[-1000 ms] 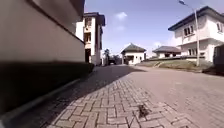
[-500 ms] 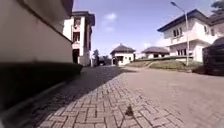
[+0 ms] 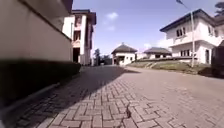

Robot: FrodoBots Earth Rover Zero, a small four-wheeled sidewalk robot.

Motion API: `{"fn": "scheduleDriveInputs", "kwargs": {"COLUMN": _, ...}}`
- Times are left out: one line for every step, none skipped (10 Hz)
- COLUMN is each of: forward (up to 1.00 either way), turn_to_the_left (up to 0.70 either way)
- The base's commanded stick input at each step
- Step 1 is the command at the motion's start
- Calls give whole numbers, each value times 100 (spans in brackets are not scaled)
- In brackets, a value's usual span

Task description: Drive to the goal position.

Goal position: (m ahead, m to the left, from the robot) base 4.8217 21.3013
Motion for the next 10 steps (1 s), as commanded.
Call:
{"fn": "scheduleDriveInputs", "kwargs": {"forward": 70, "turn_to_the_left": 0}}
{"fn": "scheduleDriveInputs", "kwargs": {"forward": 70, "turn_to_the_left": 0}}
{"fn": "scheduleDriveInputs", "kwargs": {"forward": 70, "turn_to_the_left": 0}}
{"fn": "scheduleDriveInputs", "kwargs": {"forward": 70, "turn_to_the_left": 0}}
{"fn": "scheduleDriveInputs", "kwargs": {"forward": 70, "turn_to_the_left": 0}}
{"fn": "scheduleDriveInputs", "kwargs": {"forward": 70, "turn_to_the_left": 0}}
{"fn": "scheduleDriveInputs", "kwargs": {"forward": 70, "turn_to_the_left": 0}}
{"fn": "scheduleDriveInputs", "kwargs": {"forward": 70, "turn_to_the_left": 0}}
{"fn": "scheduleDriveInputs", "kwargs": {"forward": 70, "turn_to_the_left": 0}}
{"fn": "scheduleDriveInputs", "kwargs": {"forward": 70, "turn_to_the_left": 0}}
